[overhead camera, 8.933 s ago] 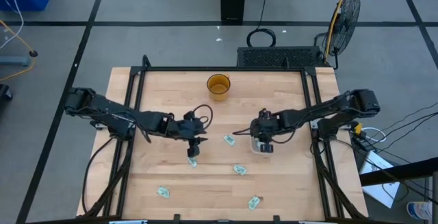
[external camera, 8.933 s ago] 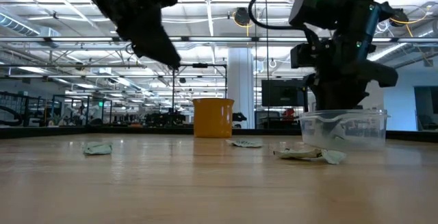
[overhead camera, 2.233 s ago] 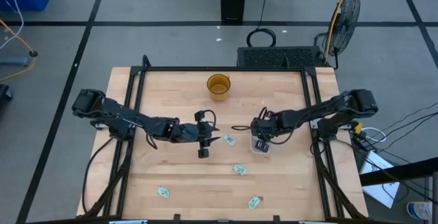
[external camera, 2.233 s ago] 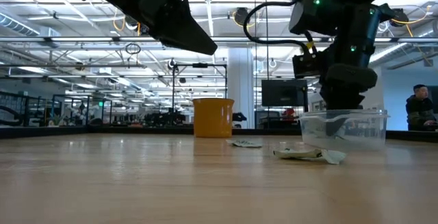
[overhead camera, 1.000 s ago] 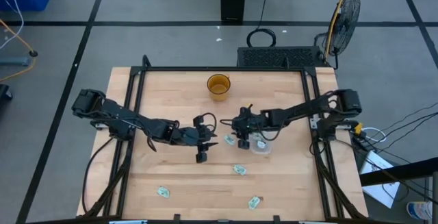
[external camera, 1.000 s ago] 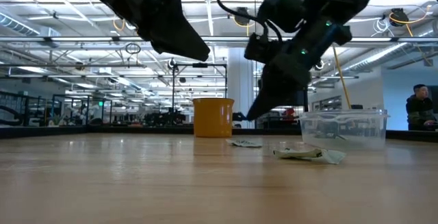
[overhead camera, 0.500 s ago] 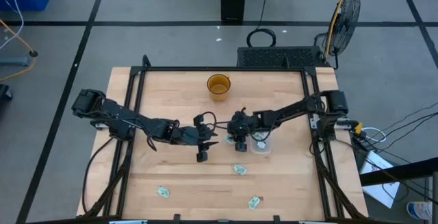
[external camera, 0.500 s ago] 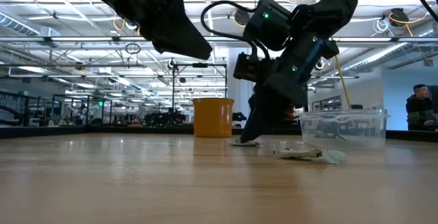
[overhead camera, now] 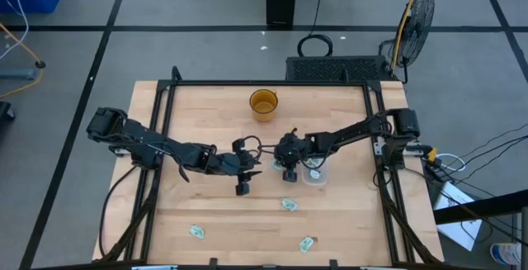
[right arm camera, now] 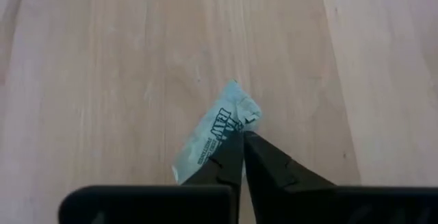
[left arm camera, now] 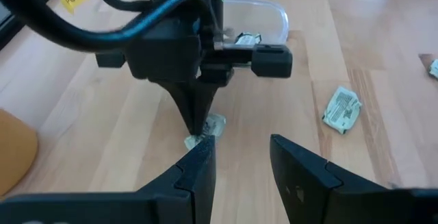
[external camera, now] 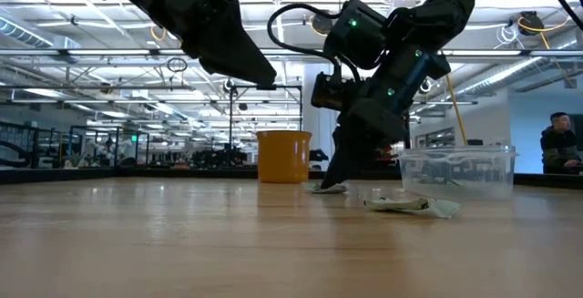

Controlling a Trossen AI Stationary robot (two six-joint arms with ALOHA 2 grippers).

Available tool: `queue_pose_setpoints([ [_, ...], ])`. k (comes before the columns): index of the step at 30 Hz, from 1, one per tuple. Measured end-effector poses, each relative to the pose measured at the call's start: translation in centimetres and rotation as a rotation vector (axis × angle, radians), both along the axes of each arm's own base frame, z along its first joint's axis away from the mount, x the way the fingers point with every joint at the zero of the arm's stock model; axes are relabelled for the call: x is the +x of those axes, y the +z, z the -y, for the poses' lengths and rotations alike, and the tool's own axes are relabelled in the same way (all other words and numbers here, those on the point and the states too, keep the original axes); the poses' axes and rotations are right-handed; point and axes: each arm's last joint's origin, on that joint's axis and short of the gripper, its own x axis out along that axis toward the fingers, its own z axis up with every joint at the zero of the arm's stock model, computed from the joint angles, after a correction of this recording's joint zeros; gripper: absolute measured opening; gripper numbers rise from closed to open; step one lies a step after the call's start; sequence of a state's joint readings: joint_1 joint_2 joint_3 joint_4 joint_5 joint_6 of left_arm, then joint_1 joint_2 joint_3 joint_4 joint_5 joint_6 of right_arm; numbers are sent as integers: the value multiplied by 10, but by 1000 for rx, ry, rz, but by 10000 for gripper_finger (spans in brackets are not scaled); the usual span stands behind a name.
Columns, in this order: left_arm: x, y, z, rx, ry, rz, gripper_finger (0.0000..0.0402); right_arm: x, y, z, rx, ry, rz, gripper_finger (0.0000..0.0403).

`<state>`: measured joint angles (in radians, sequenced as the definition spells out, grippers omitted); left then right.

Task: Pick and place Stevia / Truvia into bins
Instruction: Put the white stevia packet into the transparent bin

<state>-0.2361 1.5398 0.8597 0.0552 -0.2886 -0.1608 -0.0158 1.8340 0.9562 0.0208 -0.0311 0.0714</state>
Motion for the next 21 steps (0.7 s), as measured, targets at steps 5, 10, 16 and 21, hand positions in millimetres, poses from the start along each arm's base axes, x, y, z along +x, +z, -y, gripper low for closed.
queue_pose_setpoints([
  [5,-1,-1,0,2,1,-10,145,-9,26,-6,11,0,27,2],
  [10,-1,-1,0,2,1,-14,145,-36,79,-18,13,-7,68,2],
  [16,-1,-2,0,0,3,-19,145,-90,109,-29,-1,-196,-108,1],
  [21,-1,-2,0,0,3,-20,145,-111,94,-37,33,-258,-165,1],
])
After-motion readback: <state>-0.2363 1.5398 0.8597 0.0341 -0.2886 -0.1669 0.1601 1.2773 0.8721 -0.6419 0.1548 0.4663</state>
